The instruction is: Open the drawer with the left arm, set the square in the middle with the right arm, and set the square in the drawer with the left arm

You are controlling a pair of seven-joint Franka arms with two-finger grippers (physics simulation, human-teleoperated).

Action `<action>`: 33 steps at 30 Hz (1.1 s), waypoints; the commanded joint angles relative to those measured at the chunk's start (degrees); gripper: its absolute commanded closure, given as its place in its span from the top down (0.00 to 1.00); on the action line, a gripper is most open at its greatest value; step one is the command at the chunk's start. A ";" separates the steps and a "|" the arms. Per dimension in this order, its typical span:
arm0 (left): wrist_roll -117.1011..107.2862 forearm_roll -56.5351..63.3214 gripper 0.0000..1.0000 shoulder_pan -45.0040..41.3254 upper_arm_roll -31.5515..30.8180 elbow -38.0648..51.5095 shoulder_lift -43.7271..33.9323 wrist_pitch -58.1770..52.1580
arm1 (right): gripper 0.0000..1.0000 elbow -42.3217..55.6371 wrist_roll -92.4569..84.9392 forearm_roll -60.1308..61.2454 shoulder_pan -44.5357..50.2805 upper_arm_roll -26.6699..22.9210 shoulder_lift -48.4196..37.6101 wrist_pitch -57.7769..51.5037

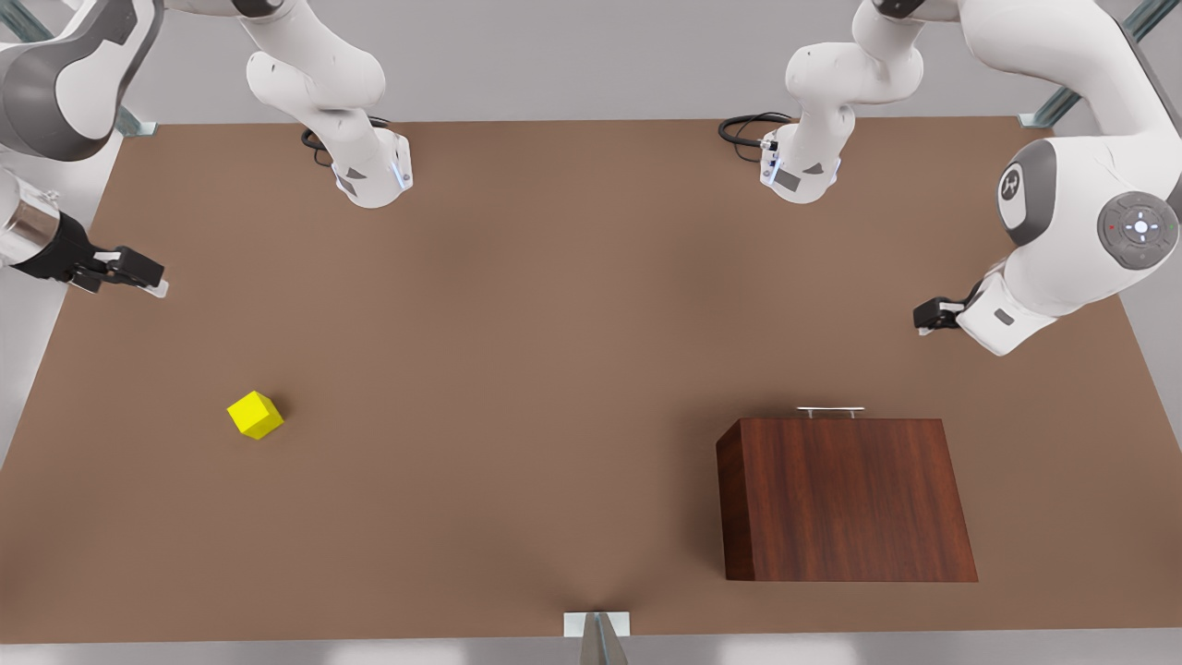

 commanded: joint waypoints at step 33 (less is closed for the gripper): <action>-115.15 -9.00 1.00 -0.44 -0.79 -43.92 -4.54 65.88 | 1.00 -30.95 -56.90 -4.53 -2.07 -2.81 8.76 42.06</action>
